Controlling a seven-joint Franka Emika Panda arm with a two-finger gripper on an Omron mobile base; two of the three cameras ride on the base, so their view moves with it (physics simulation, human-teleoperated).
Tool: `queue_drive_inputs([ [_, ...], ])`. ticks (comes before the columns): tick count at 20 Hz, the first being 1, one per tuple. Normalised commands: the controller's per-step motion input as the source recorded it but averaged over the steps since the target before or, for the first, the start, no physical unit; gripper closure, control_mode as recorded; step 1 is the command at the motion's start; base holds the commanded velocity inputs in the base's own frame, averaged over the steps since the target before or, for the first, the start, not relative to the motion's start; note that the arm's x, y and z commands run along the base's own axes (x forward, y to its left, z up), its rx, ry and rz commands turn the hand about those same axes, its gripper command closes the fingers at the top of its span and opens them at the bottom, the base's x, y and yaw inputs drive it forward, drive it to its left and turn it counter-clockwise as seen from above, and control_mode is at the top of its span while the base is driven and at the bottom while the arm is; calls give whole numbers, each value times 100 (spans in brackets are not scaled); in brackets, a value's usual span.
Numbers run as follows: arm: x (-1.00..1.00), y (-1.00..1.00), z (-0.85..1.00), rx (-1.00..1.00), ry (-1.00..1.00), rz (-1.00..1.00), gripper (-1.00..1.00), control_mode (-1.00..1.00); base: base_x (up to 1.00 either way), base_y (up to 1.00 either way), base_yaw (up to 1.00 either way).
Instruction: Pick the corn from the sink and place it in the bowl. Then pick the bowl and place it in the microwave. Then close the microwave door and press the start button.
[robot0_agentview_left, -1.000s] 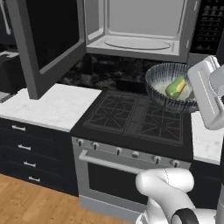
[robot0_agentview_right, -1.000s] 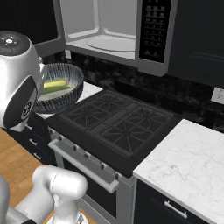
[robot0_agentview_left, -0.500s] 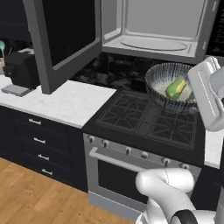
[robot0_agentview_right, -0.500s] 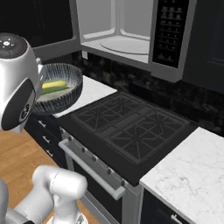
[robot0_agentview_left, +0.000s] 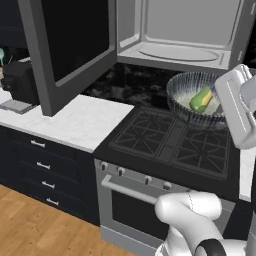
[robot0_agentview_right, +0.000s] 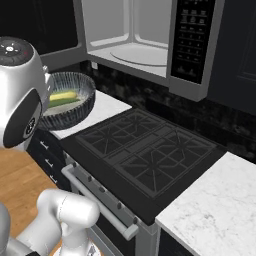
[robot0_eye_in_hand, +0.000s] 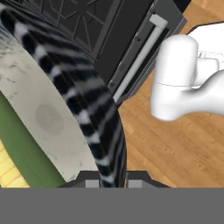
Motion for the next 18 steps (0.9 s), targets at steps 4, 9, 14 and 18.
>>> queue_drive_inputs([
  [4,7,0,0,0,0,2,100,-100,14,0,6],
  [9,10,4,12,-1,-2,1,100,-100,0,0,0],
  [14,0,8,36,-10,-19,-14,100,-100,0,0,0],
  [18,17,0,37,-2,-20,-19,100,-100,0,0,0],
])
